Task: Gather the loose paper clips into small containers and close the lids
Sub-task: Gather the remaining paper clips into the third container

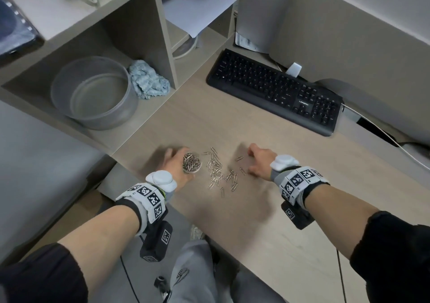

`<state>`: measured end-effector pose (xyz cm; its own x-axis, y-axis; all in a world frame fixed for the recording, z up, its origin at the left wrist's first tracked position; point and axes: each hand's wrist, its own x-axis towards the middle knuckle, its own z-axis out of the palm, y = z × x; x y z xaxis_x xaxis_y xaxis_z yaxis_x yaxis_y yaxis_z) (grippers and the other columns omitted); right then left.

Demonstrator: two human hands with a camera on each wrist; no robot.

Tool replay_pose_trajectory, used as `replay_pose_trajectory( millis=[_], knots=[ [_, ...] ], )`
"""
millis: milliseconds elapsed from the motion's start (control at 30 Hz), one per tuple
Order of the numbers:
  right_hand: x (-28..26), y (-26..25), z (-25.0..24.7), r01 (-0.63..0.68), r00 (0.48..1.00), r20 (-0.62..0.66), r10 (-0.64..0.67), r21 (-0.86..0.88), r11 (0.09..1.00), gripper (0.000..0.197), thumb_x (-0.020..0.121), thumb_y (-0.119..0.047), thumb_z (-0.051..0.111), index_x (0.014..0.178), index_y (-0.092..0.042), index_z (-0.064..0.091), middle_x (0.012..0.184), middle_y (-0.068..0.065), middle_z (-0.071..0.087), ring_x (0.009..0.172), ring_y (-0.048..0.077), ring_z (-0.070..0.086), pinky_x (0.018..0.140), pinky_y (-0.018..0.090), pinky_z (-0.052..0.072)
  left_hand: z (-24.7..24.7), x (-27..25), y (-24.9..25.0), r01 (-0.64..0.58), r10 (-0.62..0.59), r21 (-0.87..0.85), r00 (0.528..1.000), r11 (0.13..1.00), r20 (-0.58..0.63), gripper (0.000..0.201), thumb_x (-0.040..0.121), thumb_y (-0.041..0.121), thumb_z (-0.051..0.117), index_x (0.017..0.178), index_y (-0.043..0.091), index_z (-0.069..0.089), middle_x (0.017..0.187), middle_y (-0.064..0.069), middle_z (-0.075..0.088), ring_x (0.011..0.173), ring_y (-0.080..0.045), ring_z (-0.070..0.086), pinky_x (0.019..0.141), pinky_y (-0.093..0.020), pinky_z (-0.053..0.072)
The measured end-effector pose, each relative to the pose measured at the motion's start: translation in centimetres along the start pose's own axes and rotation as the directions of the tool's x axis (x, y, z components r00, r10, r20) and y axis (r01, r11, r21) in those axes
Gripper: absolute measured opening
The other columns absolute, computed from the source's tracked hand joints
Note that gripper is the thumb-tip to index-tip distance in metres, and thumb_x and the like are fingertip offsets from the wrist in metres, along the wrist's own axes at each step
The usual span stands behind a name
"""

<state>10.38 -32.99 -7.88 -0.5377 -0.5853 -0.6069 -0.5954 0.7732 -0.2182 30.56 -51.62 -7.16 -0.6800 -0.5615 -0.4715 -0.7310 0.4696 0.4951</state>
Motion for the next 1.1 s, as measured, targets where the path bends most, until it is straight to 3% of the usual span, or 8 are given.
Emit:
replay_pose_trajectory(
  millis=[167, 367, 500, 633, 700, 767, 900, 1100],
  knots=[
    [0.9, -1.4, 0.9, 0.136, 0.991, -0.004, -0.136, -0.022, 0.991, 0.046, 0.082, -0.035, 0.070, 0.114, -0.019, 0.041, 0.105, 0.004, 0.060, 0.084, 0.027, 0.056, 0.073, 0.033, 0.046, 0.1, 1.3, -0.4, -0.033, 0.036, 0.114, 0.999, 0.993, -0.024, 0.060, 0.075, 0.024, 0.076, 0.129, 0.032, 0.049, 0.123, -0.004, 0.044, 0.116, -0.028, 0.049, 0.093, -0.027, 0.038],
    [1.8, -1.3, 0.9, 0.078, 0.996, -0.047, -0.076, 0.040, 0.996, 0.018, 0.088, -0.029, 0.061, 0.099, -0.020, 0.050, 0.098, 0.007, 0.066, 0.083, 0.030, 0.059, 0.072, 0.034, 0.049, -0.6, 2.4, 0.2, -0.006, 0.017, 0.149, 0.997, 0.989, -0.069, 0.067, 0.078, 0.028, 0.074, 0.138, 0.021, 0.044, 0.134, -0.009, 0.045, 0.125, -0.028, 0.044, 0.099, -0.029, 0.033],
    [1.6, -1.9, 1.5, 0.034, 0.998, -0.062, -0.029, 0.077, 0.996, 0.011, 0.088, -0.024, 0.057, 0.096, -0.017, 0.054, 0.094, 0.007, 0.066, 0.084, 0.031, 0.061, 0.071, 0.034, 0.049, -0.3, 2.5, 0.7, -0.018, 0.024, 0.203, 0.999, 0.979, -0.027, 0.081, 0.072, 0.027, 0.077, 0.142, 0.017, 0.037, 0.139, -0.011, 0.040, 0.129, -0.033, 0.036, 0.104, -0.034, 0.030],
    [1.2, -3.0, 1.9, 0.076, 0.997, -0.041, -0.072, 0.107, 0.991, 0.008, 0.087, -0.017, 0.055, 0.094, -0.014, 0.057, 0.095, 0.011, 0.066, 0.086, 0.032, 0.062, 0.073, 0.036, 0.051, -0.7, 2.0, 1.5, -0.065, 0.096, 0.327, 0.992, 0.943, -0.078, 0.091, 0.066, 0.035, 0.080, 0.142, 0.019, 0.034, 0.147, -0.002, 0.033, 0.123, -0.033, 0.035, 0.100, -0.043, 0.037],
    [0.9, -3.2, 2.1, 0.105, 0.994, -0.007, -0.105, 0.118, 0.987, 0.007, 0.087, -0.016, 0.055, 0.093, -0.015, 0.058, 0.096, 0.011, 0.066, 0.086, 0.032, 0.062, 0.074, 0.037, 0.052, -0.9, 1.7, 2.4, -0.145, 0.191, 0.315, 0.974, 0.938, -0.123, 0.085, 0.067, 0.035, 0.080, 0.139, 0.018, 0.038, 0.143, -0.001, 0.037, 0.120, -0.032, 0.039, 0.098, -0.044, 0.041],
    [0.3, -3.2, 2.3, 0.119, 0.992, 0.016, -0.122, 0.127, 0.985, 0.006, 0.085, -0.019, 0.057, 0.091, -0.020, 0.056, 0.094, 0.009, 0.066, 0.086, 0.032, 0.063, 0.074, 0.038, 0.053, -0.6, 1.1, 3.8, -0.218, 0.246, 0.285, 0.967, 0.933, -0.064, 0.077, 0.073, 0.036, 0.079, 0.136, 0.019, 0.040, 0.135, -0.003, 0.042, 0.114, -0.032, 0.048, 0.093, -0.045, 0.046],
    [-1.1, -2.6, 2.9, 0.128, 0.990, 0.050, -0.135, 0.128, 0.983, 0.025, 0.083, -0.032, 0.063, 0.103, -0.025, 0.049, 0.092, 0.003, 0.062, 0.083, 0.028, 0.061, 0.071, 0.033, 0.048, 1.6, 0.0, 6.0, -0.295, 0.252, 0.349, 0.954, 0.890, 0.163, 0.071, 0.081, 0.042, 0.073, 0.136, 0.020, 0.034, 0.134, -0.002, 0.041, 0.106, -0.031, 0.062, 0.081, -0.042, 0.051],
    [-2.8, -2.2, 3.5, 0.103, 0.994, 0.034, -0.106, 0.099, 0.990, 0.056, 0.081, -0.041, 0.071, 0.117, -0.012, 0.040, 0.092, 0.010, 0.060, 0.077, 0.030, 0.056, 0.067, 0.036, 0.046, 4.6, 0.5, 5.9, -0.260, 0.172, 0.487, 0.961, 0.834, 0.218, 0.091, 0.074, 0.045, 0.079, 0.140, 0.015, 0.023, 0.147, -0.008, 0.021, 0.113, -0.034, 0.058, 0.080, -0.045, 0.054]
  ],
)
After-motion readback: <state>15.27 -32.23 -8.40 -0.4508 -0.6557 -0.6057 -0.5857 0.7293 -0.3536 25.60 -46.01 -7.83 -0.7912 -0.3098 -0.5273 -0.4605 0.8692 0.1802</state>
